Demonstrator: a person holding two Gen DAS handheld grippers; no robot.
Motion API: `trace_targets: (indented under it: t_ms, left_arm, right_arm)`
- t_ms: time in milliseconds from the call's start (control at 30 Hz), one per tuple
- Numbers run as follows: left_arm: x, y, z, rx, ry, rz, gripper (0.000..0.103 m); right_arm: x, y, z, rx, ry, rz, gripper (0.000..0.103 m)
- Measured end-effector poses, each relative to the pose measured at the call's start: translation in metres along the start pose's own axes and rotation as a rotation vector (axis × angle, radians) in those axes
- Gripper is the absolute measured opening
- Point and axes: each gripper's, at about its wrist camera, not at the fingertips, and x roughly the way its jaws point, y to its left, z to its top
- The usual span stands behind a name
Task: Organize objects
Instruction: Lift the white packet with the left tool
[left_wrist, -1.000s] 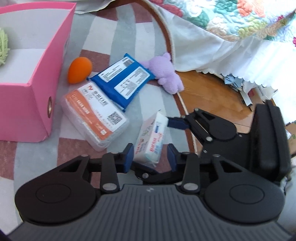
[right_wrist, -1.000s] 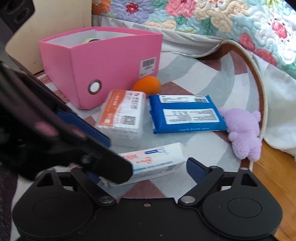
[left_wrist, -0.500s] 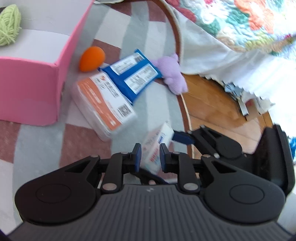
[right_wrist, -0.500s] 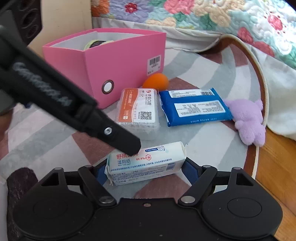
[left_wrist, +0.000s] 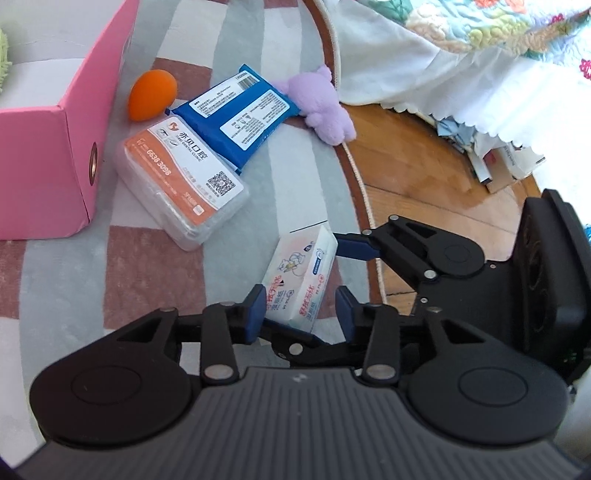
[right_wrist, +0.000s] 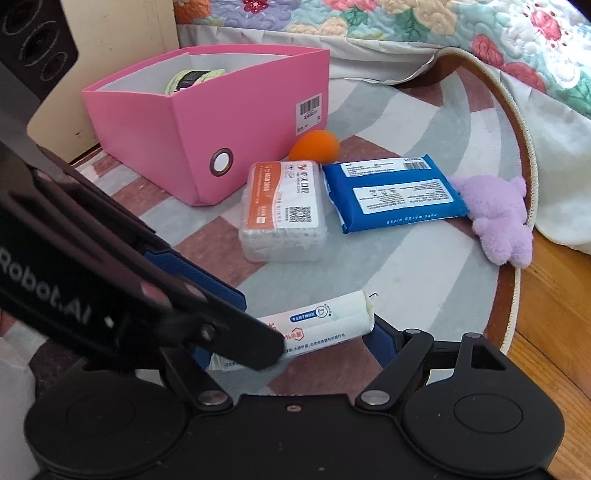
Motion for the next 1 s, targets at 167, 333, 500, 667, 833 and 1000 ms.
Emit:
trace_targets:
  t_ms: [167,333,500,667,833,1000]
  left_arm:
    - [0.002,0.006,-0.002,-0.018,-0.007,0.049,0.045]
    - [-0.004,0.008,0.001,-0.019,-0.043,0.081,0.044]
    - [-0.01,0.01,0.004,-0.015,-0.093,0.139,0.042]
    - [-0.014,0.013,0.006,-0.011,-0.121,0.197,0.038]
    - [-0.018,0.017,0.006,-0.039,-0.139,0.176,0.038]
    - [-0.019,0.02,0.004,-0.064,-0.138,0.166,0.038]
  right_arm:
    - [-0.005,-0.004,-0.005,0.04,-0.027,0.028,0.084]
    - [-0.009,-0.005,-0.007,0.053,-0.037,0.051,0.084]
    - [-0.007,-0.002,-0.005,0.018,-0.05,0.048,0.084]
    - [0.001,0.001,0.002,-0.04,-0.056,0.033,0.084]
    - [0.012,0.004,0.012,-0.052,-0.042,0.012,0.086]
    - [0.017,0.004,0.012,-0.05,-0.035,0.024,0.088]
